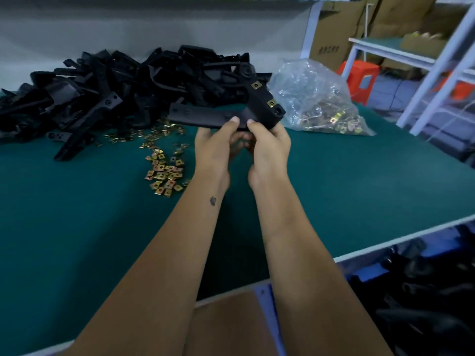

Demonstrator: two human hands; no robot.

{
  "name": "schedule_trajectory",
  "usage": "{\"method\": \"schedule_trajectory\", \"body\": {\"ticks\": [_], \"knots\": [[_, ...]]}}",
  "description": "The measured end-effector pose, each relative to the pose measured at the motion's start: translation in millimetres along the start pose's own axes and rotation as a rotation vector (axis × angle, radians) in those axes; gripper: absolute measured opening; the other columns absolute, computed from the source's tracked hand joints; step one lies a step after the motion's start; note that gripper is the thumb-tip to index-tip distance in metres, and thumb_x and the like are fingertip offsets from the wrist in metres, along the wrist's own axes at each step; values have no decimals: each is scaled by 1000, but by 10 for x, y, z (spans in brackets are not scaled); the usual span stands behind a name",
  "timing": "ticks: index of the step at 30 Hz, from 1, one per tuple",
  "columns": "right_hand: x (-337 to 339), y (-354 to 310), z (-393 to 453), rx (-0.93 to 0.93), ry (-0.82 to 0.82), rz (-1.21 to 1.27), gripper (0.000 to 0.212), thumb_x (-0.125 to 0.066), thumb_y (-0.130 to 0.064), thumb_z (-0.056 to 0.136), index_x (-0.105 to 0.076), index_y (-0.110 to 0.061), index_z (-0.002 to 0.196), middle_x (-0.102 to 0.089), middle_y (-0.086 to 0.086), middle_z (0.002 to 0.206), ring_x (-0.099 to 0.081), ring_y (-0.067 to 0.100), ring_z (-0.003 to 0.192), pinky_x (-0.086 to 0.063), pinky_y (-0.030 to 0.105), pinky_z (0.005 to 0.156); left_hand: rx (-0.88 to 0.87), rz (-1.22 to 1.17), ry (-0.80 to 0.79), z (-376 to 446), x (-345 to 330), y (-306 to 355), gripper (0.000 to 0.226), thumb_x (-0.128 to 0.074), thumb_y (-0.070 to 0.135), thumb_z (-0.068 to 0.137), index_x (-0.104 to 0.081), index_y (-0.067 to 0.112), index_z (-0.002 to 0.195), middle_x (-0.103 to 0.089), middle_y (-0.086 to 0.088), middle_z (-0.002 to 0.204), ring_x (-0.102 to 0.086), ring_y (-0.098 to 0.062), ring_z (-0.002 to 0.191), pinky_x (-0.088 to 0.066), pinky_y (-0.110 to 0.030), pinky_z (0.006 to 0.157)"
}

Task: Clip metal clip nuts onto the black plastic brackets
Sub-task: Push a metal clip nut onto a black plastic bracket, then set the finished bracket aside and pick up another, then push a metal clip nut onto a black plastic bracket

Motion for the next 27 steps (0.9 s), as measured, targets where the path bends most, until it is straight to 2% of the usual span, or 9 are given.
{"method": "schedule_trajectory", "body": {"ticks": [3,6,10,13,15,17,21,25,27], "knots": [[396,-336,10,60,80,31,17,-56,9,89,-63,-7,90,-62,2,69,-50,7,50,-43,19,50,60,-20,-97,-198,-462,-204,6,-62,9,95,-61,13,98,-71,0,76,-65,-11,63,-54,-26,67],[894,-695,-36,133,182,32,18,-54,11,89,-61,-5,92,-60,7,76,-48,11,56,-41,20,53,166,-94,-171,-466,-940,-514,5,-62,7,94,-61,12,95,-70,-4,81,-64,-15,67,-54,-29,71],[1720,-1196,-166,235,359,-36,23,-55,11,87,-58,-9,76,-54,4,68,-43,12,55,-39,20,51,329,-152,-232,-903,-1538,-976,32,-63,11,94,-57,-1,123,-67,-13,102,-63,-21,83,-54,-29,72],[2394,-1548,-349,276,497,-154,25,-58,6,87,-57,-14,73,-52,-1,64,-41,11,51,-39,20,48,391,-176,-230,-1225,-1848,-1238,27,-64,10,94,-55,8,119,-65,-15,121,-62,-22,96,-55,-26,70],[2841,-1741,-495,290,576,-176,23,-58,5,88,-55,-15,75,-49,-2,60,-40,11,48,-36,22,47,410,-152,-293,-1431,-2009,-1395,22,-63,9,95,-53,17,114,-63,-11,116,-64,-22,97,-56,-26,70],[3265,-1896,-637,317,641,-173,21,-57,5,88,-51,-13,77,-45,-3,57,-37,13,47,-34,24,47,421,-86,-422,-1646,-2159,-1545,20,-60,10,97,-57,21,113,-64,-5,106,-67,-20,92,-57,-25,70],[4037,-2041,-924,311,797,-208,14,-55,2,89,-48,-10,90,-42,0,69,-33,12,51,-30,26,50,406,189,-648,-2087,-2351,-1894,16,-60,8,96,-64,21,89,-64,0,90,-66,-12,74,-55,-21,63],[4627,-2037,-1182,215,993,-271,28,-57,-6,88,-52,-13,115,-45,0,74,-37,9,44,-32,20,40,373,527,-955,-2580,-2417,-2332,23,-60,9,95,-65,29,86,-65,6,96,-64,-7,80,-54,-19,65],[4783,-2079,-1280,206,1046,-355,30,-58,-5,87,-60,-12,116,-55,0,81,-47,8,52,-37,17,41,423,637,-1078,-2766,-2374,-2519,24,-56,13,97,-64,35,90,-65,11,101,-65,-3,82,-53,-19,66]]}}
Point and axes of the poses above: each hand's wrist, its own z-axis towards the middle knuckle, its own x-axis out of the back of the hand, y = z × x, the point moved 7 cm from there along z, towards the middle knuckle
